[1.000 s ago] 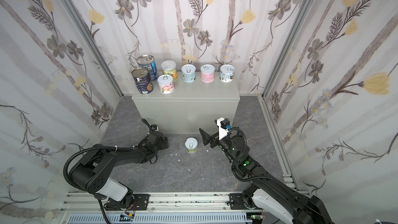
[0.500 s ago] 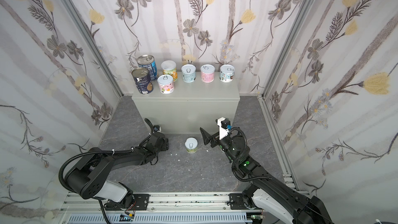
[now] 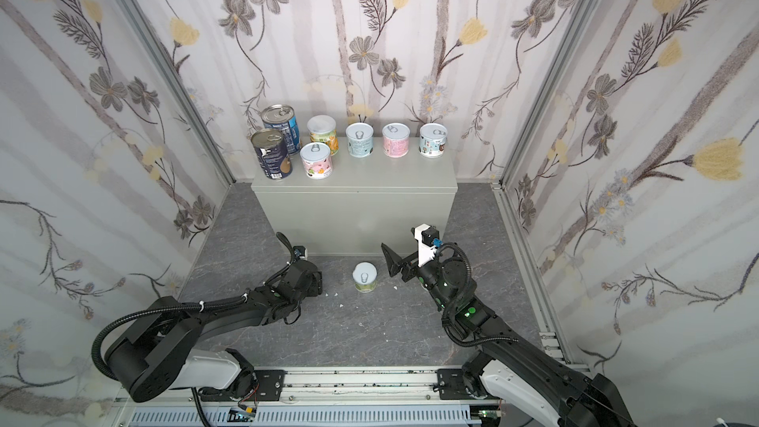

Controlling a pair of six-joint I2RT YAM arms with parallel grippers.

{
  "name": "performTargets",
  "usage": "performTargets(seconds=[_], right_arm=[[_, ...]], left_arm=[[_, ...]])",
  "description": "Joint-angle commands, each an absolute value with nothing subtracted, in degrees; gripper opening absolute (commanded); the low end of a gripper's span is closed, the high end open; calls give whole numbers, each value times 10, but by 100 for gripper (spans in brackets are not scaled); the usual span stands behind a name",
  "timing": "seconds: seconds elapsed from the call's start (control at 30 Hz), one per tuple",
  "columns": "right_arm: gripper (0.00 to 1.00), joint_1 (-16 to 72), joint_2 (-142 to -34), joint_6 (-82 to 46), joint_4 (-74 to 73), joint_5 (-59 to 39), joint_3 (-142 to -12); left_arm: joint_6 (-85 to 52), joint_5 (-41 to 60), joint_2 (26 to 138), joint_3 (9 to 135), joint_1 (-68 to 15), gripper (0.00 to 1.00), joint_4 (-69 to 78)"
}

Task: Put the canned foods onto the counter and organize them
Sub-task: 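Close the left gripper on the white-lidded floor can, then lift the held can up toward the cabinet top with the left gripper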

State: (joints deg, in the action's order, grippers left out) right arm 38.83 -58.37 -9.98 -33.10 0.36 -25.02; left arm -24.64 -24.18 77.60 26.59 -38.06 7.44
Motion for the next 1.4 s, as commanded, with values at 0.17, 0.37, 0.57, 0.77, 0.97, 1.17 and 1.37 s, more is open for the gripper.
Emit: performTargets(seconds=[0.17, 0.37, 0.57, 0.77, 0.97, 1.17, 1.37], right_arm=[[100, 389, -586, -105, -361, 3, -239], [100, 389, -588, -104, -365, -10, -240], [100, 389, -584, -110, -367, -8, -240], [100, 389, -567, -113, -364, -17, -236], [100, 389, -541, -118, -357, -29, -231], [100, 389, -508, -121, -352, -2, -221], [100, 389, -487, -128, -352, 5, -210]], left_arm=[[-281, -275, 657, 262, -405, 0, -9], [-260, -286, 579, 304, -434, 0, -103], [-265, -266, 540, 351, -450, 0, -137], [-270, -261, 541, 392, -476, 0, -137], [-242, -280, 572, 439, -522, 0, -149], [-213, -290, 619, 480, -562, 0, -144], [-192, -279, 662, 521, -587, 0, -139]])
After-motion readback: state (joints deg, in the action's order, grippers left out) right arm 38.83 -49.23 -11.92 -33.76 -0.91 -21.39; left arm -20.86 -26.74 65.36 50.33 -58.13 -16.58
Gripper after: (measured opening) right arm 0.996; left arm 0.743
